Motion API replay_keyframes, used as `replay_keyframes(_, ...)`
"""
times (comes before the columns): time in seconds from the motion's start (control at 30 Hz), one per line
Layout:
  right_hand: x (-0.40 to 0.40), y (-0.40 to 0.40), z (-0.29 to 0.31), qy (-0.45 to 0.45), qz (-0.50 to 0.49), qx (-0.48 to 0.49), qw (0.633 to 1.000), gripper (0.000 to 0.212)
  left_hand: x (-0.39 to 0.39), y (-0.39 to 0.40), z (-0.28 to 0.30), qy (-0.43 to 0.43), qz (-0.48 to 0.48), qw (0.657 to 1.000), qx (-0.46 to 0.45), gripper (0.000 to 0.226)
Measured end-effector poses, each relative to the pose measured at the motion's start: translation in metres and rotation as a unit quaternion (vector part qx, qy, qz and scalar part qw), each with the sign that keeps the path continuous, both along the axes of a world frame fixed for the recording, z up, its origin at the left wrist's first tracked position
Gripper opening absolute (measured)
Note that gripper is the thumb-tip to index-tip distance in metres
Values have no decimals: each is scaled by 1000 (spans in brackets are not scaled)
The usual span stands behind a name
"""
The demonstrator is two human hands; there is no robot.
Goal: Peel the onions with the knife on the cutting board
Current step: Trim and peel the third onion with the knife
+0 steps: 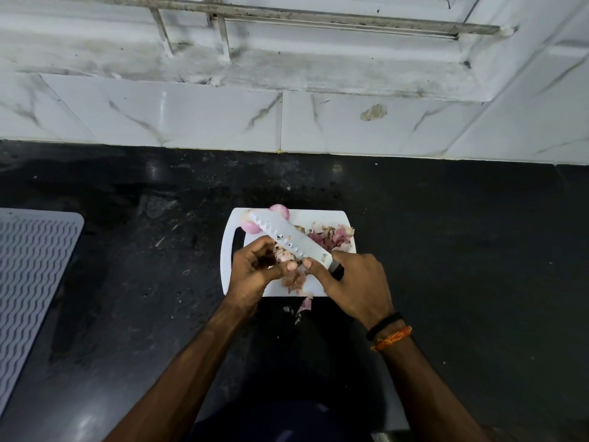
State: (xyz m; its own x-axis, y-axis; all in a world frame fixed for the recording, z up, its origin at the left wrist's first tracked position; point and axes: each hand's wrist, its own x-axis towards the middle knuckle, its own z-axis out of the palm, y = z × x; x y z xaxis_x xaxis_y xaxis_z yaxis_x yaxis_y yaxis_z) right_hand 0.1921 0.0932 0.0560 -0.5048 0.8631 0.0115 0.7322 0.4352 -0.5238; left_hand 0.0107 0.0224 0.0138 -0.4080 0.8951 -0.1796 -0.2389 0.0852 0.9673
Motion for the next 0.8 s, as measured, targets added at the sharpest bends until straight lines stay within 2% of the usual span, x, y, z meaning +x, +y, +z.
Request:
replay_keyframes(0.17, 0, -2, 4, 12, 2, -3, 1000, 44, 0, -1, 0, 9, 6, 1000, -12, 46)
replay_keyframes(0.4, -6, -3, 2, 2, -26, 18, 999, 60, 3, -1, -2, 9, 7, 1000, -16, 46)
replay_keyframes(0.63, -11, 0, -7, 16, -66, 18, 998, 63, 4, -4, -4, -65, 11, 998, -16, 63)
replay_keyframes(0.8, -8, 6, -14, 10, -86, 2, 996, 74, 3, -7, 2, -160, -31, 987, -14, 52)
